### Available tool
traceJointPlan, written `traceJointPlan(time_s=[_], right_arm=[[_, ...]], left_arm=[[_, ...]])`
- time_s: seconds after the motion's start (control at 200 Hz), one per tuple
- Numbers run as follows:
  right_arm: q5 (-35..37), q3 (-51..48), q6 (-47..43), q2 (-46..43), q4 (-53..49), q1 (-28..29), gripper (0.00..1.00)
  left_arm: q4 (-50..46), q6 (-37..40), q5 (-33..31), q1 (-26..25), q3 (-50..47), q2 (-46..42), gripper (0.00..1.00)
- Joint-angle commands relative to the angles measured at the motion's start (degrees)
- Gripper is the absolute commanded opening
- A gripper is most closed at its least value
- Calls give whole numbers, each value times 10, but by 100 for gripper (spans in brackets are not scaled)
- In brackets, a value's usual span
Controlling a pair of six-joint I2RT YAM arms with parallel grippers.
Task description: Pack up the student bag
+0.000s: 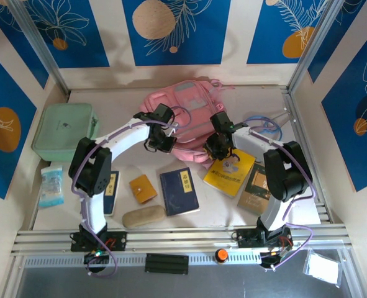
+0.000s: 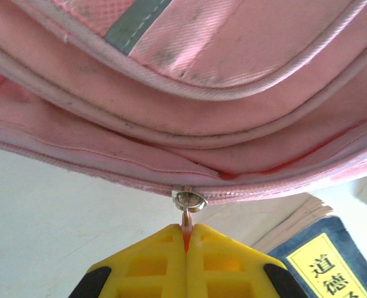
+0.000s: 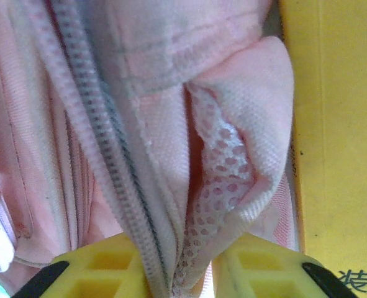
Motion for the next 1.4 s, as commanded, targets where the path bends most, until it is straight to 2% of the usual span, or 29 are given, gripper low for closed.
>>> traceJointPlan(time_s=[0.0, 0.105, 0.38, 0.495, 0.715, 0.8, 0.94, 1.1, 1.255, 1.31, 1.395], right_arm=[[19, 4, -17, -5, 2, 5, 20], [28, 3, -34, -17, 6, 5, 17], [36, 10, -74, -43, 26, 10, 15], [30, 23, -94, -42, 28, 17, 15], [-33, 48, -111, -9, 65, 34, 14], [-55, 71, -107, 15, 69, 43, 14], [-82, 112, -94, 57, 85, 68, 14], [-121, 192, -111, 126, 99, 107, 16], [-155, 264, -154, 173, 71, 126, 32], [-154, 258, -166, 163, 68, 126, 42], [-137, 227, -192, 119, 73, 122, 58]], left_arm=[[-26, 11, -64, 8, -1, 12, 0], [-31, 7, -104, 26, 10, 30, 0], [-37, 20, -151, 82, 73, 84, 0], [-11, 21, -178, 95, 87, 91, 0], [-3, 11, -209, 115, 133, 116, 0], [-13, -4, -225, 123, 139, 108, 11], [-24, -46, -228, 140, 111, 60, 43], [15, -89, -216, 151, 16, -41, 59], [62, -114, -194, 155, -63, -137, 85], [73, -117, -187, 155, -82, -164, 92], [81, -119, -172, 157, -97, -193, 98]])
